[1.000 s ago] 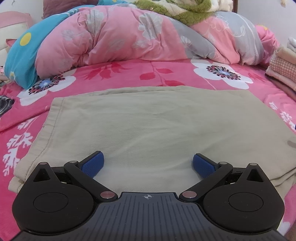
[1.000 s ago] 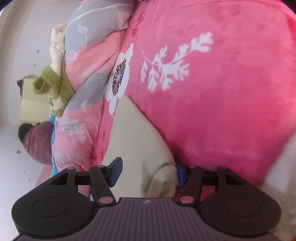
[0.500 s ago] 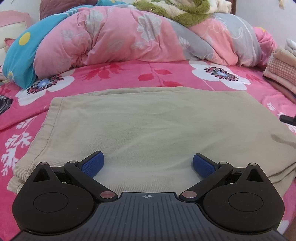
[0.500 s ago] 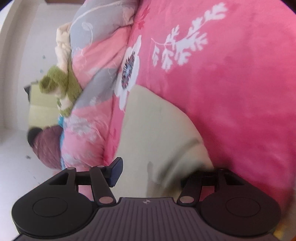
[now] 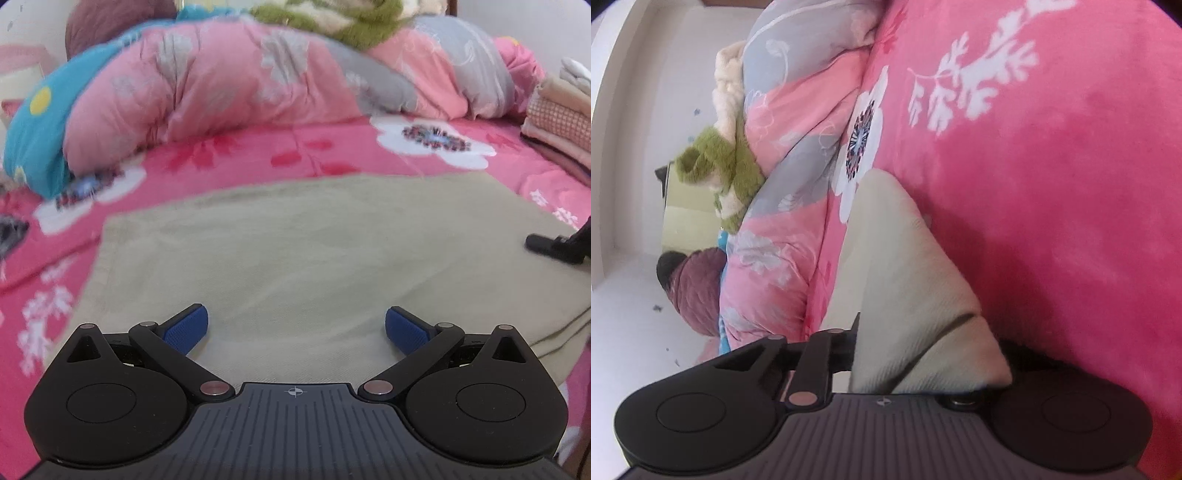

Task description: Fold clothes

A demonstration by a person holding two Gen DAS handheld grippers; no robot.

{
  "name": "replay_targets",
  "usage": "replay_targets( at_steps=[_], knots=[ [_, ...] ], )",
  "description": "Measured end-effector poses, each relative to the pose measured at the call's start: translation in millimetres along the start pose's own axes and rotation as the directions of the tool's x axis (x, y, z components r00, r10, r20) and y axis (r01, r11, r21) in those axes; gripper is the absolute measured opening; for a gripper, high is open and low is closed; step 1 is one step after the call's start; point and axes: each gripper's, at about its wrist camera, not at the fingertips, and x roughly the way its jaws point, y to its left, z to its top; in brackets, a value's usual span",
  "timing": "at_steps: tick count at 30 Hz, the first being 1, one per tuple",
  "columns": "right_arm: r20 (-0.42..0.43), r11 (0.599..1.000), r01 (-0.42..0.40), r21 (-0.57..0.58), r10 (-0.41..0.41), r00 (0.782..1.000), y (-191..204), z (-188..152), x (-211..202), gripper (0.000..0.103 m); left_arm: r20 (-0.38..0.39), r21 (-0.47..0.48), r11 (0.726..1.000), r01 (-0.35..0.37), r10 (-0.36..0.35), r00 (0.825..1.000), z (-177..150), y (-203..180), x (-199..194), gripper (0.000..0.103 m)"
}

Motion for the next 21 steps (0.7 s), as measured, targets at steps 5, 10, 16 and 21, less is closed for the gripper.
replay_targets(
  at_steps=[5, 10, 16, 21],
  knots=[
    [-0.002, 0.997, -0.040, -0.059, 0.040, 0.999, -3.3, -2.0, -2.9, 0.012, 0.119, 0.101, 0.995, 0.005, -0.017, 0.993, 25.8, -15.8, -10.8, 0.103],
    [0.011, 0.991, -0.050, -0.123, 0.052, 0.999, -2.4, -5.4, -5.7, 0.011, 0.143, 0.097, 0.995, 0.006, -0.020, 0.990, 52.4, -20.4, 14.8, 0.102],
    [0.017, 0.986, -0.058, -0.157, 0.061, 0.998, -1.9, -7.1, -7.5, 0.011, -0.066, -0.080, 0.996, 0.028, -0.034, 0.997, 44.0, -2.3, 70.7, 0.099],
    [0.053, 0.977, -0.030, -0.210, 0.043, 0.998, 2.6, -13.6, -8.5, 0.011, -0.024, -0.046, 0.999, 0.007, -0.008, 1.000, 31.7, -6.7, 68.7, 0.103]
  ],
)
